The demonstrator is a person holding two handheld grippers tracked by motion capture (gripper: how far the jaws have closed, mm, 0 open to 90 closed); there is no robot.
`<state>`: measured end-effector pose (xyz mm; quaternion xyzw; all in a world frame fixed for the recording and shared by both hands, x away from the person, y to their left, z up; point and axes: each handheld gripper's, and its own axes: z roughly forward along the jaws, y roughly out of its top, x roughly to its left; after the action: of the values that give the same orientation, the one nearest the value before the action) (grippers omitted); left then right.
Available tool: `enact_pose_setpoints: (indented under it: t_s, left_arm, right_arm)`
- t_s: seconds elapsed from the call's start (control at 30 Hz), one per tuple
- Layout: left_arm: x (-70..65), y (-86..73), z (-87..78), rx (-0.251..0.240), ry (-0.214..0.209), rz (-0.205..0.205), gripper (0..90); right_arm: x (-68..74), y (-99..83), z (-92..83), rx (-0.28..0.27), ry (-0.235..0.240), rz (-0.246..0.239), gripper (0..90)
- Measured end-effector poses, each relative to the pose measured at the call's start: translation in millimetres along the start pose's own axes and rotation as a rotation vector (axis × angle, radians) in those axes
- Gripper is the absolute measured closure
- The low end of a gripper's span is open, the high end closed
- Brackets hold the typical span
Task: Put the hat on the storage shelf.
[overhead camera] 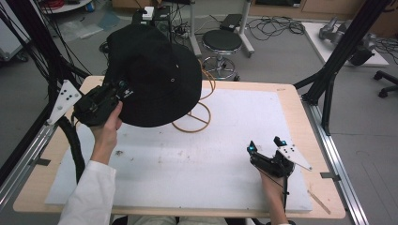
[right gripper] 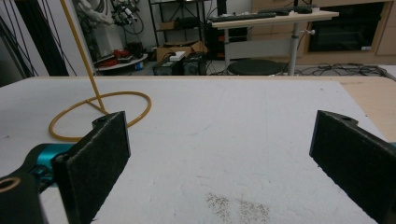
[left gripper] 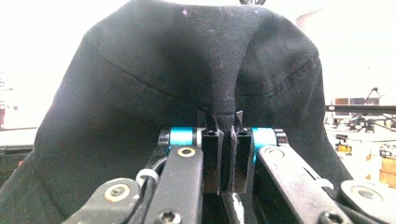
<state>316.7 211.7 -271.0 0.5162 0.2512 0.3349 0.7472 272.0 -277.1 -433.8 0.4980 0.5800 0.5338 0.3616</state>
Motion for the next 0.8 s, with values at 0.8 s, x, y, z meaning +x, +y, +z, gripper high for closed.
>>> enact_pose_setpoints:
  t_s: [0.8]
  left_arm:
    - [-15.2,-3.0,113.0,0.129,-0.049,0.034,86.5]
  right_arm:
    - [-0.9,0.1,0.0,-0.002,0.017,0.017,4.1]
